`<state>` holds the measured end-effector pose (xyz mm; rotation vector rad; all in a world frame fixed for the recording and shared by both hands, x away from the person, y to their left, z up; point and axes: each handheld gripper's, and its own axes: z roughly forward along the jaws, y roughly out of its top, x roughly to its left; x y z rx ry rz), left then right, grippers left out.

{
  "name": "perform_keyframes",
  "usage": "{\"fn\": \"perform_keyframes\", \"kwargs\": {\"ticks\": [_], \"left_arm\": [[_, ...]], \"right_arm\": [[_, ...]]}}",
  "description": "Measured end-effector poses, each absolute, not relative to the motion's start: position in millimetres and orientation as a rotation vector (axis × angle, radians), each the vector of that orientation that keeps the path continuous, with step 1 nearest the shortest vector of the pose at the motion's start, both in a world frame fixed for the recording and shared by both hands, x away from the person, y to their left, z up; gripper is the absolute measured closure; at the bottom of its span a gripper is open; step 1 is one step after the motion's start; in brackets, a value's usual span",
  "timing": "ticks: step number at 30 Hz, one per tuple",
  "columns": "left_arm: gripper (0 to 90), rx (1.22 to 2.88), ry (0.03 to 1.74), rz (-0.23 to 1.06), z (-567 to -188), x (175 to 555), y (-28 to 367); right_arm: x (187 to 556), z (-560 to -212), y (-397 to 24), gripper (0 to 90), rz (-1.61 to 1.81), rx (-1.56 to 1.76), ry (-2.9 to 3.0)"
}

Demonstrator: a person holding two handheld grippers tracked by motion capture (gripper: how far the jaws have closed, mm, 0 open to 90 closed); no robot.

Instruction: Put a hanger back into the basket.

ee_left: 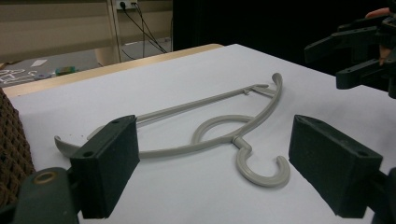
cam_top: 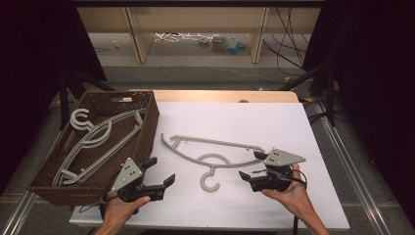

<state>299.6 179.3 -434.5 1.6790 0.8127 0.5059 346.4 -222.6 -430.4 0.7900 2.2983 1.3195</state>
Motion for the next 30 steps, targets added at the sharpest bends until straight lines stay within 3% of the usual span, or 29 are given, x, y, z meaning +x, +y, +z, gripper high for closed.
{"fn": "perform_keyframes", "kwargs": {"ticks": [8,12,30], "left_arm": [[16.0,1.679,0.807,0.514,-434.9,299.9,179.5],[16.0,1.686,0.801,0.515,-436.0,300.6,180.2],[16.1,1.695,0.798,0.519,-436.3,300.7,179.2]], "right_arm": [[373.4,-432.9,-209.6,17.5,1.167,0.704,2.469],[386.6,-436.3,-202.9,24.5,1.072,0.643,2.549],[433.1,-459.9,-175.7,40.2,0.737,0.546,2.798]]}}
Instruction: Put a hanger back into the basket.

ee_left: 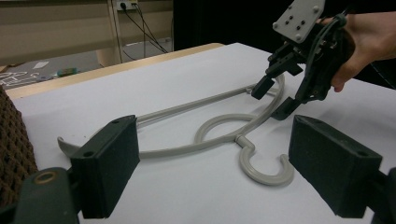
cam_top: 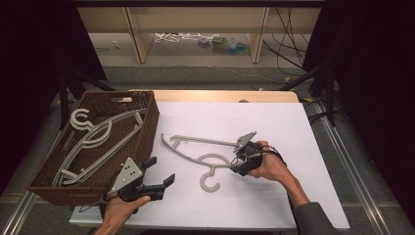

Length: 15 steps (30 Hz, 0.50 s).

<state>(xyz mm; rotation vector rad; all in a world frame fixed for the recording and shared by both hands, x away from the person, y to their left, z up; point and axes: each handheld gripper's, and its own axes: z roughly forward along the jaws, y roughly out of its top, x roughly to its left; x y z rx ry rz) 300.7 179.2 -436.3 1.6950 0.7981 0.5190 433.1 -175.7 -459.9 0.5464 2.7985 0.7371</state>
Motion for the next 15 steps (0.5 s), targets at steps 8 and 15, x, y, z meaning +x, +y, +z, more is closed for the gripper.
{"fn": "perform_keyframes", "kwargs": {"ticks": [8,15], "left_arm": [[16.1,1.695,0.79,0.517,-436.7,301.0,180.0],[16.2,1.697,0.786,0.518,-436.9,301.1,179.8]], "right_arm": [[441.9,-465.4,-171.0,47.7,0.654,0.546,2.881],[444.9,-465.8,-170.1,55.0,0.645,0.56,2.933]]}}
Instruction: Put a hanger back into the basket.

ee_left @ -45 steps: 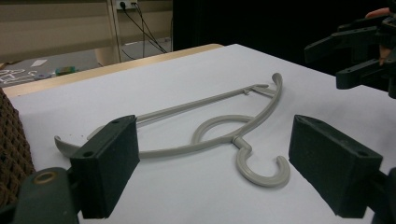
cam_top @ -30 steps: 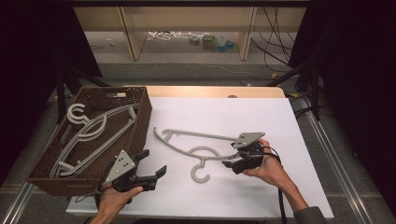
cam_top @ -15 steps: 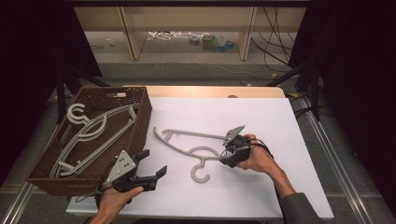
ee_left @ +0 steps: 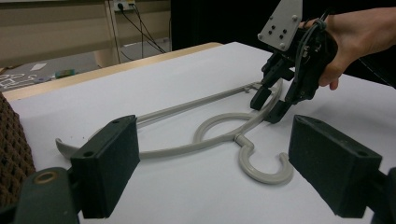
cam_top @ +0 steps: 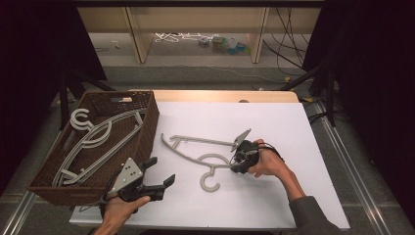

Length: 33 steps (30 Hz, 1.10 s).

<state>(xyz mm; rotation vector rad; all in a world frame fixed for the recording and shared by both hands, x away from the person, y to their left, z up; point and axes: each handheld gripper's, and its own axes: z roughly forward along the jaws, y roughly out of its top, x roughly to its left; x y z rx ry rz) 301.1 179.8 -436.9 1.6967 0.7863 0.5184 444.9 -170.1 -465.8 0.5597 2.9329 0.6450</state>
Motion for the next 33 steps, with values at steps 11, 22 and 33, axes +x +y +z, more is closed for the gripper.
{"fn": "perform_keyframes", "kwargs": {"ticks": [11,22,33], "left_arm": [[16.6,1.693,0.782,0.518,-436.6,300.5,181.0],[16.8,1.696,0.786,0.513,-437.4,300.7,180.7],[17.0,1.711,0.778,0.513,-438.1,300.9,180.3]], "right_arm": [[446.6,-464.4,-168.2,59.0,0.6,0.545,2.954],[444.9,-461.6,-161.1,70.6,0.521,0.474,2.984],[444.2,-459.7,-152.1,77.2,0.435,0.343,3.015]]}}
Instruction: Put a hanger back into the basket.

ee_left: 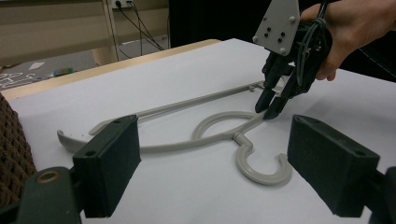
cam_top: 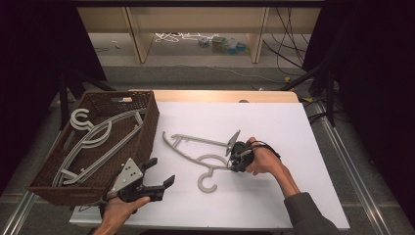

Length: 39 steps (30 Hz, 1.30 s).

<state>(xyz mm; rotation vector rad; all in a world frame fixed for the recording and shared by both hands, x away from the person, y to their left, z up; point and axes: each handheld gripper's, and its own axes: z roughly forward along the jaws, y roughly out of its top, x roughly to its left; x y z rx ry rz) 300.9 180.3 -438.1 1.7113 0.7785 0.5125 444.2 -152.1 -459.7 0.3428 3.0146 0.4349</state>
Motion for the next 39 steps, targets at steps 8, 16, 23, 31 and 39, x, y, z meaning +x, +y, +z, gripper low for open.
{"fn": "perform_keyframes", "kwargs": {"ticks": [8,16,23,31,39], "left_arm": [[17.2,1.714,0.778,0.512,-438.7,301.0,179.3],[20.9,1.793,0.764,0.55,-441.8,302.7,173.6],[23.5,1.883,0.71,0.611,-444.7,308.3,165.2],[25.8,1.979,0.682,0.64,-447.1,310.6,153.6],[26.7,2.032,0.643,0.707,-440.3,323.8,144.7]], "right_arm": [[443.2,-459.8,-151.0,80.2,0.426,0.289,3.014],[442.4,-459.4,-152.6,82.2,0.45,0.277,3.017],[440.2,-455.9,-155.7,82.2,0.464,0.243,3.041],[433.1,-447.3,-159.0,82.2,0.49,0.232,3.038],[428.3,-437.9,-160.1,82.2,0.515,0.258,3.028]]}}
